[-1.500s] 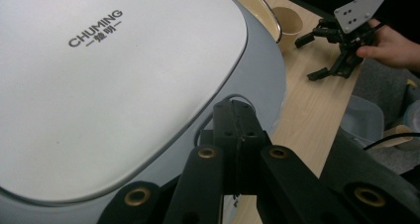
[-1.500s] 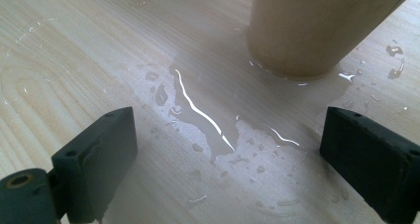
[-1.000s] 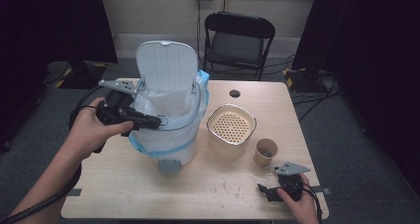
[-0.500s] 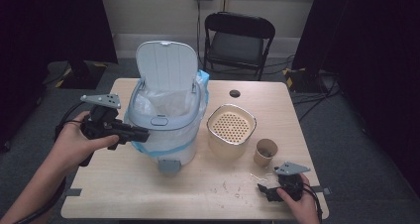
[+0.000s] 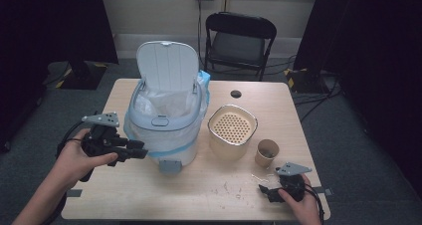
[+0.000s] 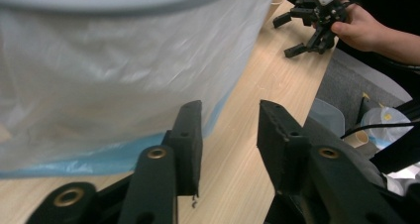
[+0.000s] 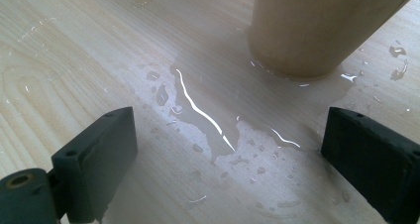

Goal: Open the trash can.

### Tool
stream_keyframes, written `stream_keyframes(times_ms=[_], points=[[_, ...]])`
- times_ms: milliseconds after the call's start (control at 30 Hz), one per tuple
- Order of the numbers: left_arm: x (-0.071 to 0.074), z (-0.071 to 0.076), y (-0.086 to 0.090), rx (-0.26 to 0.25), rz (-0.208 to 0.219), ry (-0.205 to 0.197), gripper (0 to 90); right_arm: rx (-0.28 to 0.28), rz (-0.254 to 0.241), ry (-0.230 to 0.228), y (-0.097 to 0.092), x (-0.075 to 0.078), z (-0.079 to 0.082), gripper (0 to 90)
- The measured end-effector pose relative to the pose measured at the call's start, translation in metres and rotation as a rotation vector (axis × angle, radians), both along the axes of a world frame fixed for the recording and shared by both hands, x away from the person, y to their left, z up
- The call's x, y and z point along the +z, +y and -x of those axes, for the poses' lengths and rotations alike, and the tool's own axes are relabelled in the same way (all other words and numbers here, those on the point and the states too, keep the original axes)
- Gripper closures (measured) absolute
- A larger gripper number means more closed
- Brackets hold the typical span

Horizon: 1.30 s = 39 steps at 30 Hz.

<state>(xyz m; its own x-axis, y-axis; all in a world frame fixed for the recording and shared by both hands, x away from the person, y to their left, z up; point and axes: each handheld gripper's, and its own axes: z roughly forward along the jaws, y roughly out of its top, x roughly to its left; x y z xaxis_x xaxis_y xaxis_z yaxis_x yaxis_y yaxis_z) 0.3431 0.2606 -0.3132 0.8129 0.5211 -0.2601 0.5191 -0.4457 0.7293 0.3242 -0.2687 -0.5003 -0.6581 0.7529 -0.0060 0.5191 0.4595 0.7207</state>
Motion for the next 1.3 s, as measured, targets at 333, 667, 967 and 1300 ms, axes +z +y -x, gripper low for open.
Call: stream_keyframes(times_ms=[333,667,967,1300], points=[[-0.015,-0.001,0.009,0.048,-0.009,0.006,46.3,0.003,0.000,-0.001,0.000,0.000,0.000,6.2],[-0.028,-0.002,0.015,0.083,-0.023,0.006,32.2,0.003,0.000,-0.002,0.000,0.000,0.000,6.2],[-0.049,-0.003,0.022,0.119,-0.015,0.031,25.4,0.002,0.000,-0.001,0.000,0.000,0.000,6.2],[-0.073,-0.001,0.030,0.134,-0.021,0.042,21.3,-0.007,0.000,0.000,0.000,0.000,0.000,6.1]])
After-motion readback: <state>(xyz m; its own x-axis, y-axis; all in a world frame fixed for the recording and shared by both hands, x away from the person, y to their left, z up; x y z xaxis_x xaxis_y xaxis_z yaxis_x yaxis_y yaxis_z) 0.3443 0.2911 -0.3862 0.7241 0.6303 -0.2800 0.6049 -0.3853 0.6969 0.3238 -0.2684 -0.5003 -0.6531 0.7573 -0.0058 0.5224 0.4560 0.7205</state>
